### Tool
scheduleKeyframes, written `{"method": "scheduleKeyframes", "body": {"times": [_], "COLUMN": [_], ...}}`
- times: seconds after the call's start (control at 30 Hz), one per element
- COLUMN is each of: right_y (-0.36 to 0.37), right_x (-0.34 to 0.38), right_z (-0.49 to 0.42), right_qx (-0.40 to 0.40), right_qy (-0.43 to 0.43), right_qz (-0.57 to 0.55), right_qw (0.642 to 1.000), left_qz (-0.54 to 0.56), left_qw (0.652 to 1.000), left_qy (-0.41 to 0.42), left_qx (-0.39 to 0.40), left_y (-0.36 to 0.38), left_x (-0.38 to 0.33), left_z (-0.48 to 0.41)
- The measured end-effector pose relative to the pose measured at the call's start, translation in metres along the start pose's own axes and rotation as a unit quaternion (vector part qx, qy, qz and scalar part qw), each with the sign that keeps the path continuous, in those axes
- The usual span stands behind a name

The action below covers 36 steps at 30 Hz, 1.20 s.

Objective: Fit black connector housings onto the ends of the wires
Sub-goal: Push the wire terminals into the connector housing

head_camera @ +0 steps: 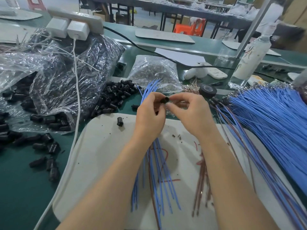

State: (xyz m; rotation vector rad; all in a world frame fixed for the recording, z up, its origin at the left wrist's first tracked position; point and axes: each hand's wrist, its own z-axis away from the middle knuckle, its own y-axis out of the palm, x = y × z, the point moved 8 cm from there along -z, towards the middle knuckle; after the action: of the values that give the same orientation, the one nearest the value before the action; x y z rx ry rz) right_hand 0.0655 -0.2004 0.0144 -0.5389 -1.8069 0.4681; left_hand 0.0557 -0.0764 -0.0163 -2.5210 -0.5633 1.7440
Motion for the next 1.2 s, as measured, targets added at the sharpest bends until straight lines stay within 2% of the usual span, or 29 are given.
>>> {"method": "scheduleKeyframes", "body": {"times": [0.13, 0.23, 0.4, 0.57, 0.7, 0.87, 1.0, 1.1, 1.2], "right_y": [-0.003, -0.002, 0.000, -0.001, 0.003, 0.005, -0.013, -0.017, -0.016], "right_x": [0.002, 0.006, 0.008, 0.013, 0.017, 0.014, 0.012, 0.011, 0.015], "right_z": [0.014, 0.017, 0.018, 0.022, 0.022, 0.019, 0.017, 0.017, 0.019], "right_qx": [-0.045, -0.057, -0.084, -0.118, -0.093, -0.007, -0.042, -0.039, -0.036], "right_qy": [-0.028, -0.057, -0.080, -0.100, -0.102, -0.081, -0.080, -0.073, -0.090], "right_qz": [0.057, 0.080, 0.073, 0.064, 0.064, 0.043, 0.005, -0.063, -0.078], "right_qw": [0.997, 0.994, 0.991, 0.986, 0.988, 0.996, 0.996, 0.995, 0.992], "left_qz": [-0.068, -0.104, -0.125, -0.192, -0.193, -0.160, -0.139, -0.141, -0.156], "left_qw": [0.996, 0.991, 0.989, 0.980, 0.980, 0.986, 0.989, 0.989, 0.987], "left_qy": [0.051, 0.074, 0.082, 0.059, 0.039, 0.026, 0.025, 0.020, 0.034], "left_qx": [0.041, 0.034, 0.014, -0.014, -0.041, -0.038, -0.032, -0.032, -0.027], "left_y": [0.010, 0.009, 0.006, 0.003, -0.006, -0.010, -0.008, -0.006, -0.004], "left_x": [-0.009, -0.012, -0.013, -0.008, -0.008, -0.002, -0.001, 0.001, -0.001], "left_z": [0.005, 0.006, 0.008, 0.008, 0.006, 0.004, 0.003, 0.002, 0.002]}}
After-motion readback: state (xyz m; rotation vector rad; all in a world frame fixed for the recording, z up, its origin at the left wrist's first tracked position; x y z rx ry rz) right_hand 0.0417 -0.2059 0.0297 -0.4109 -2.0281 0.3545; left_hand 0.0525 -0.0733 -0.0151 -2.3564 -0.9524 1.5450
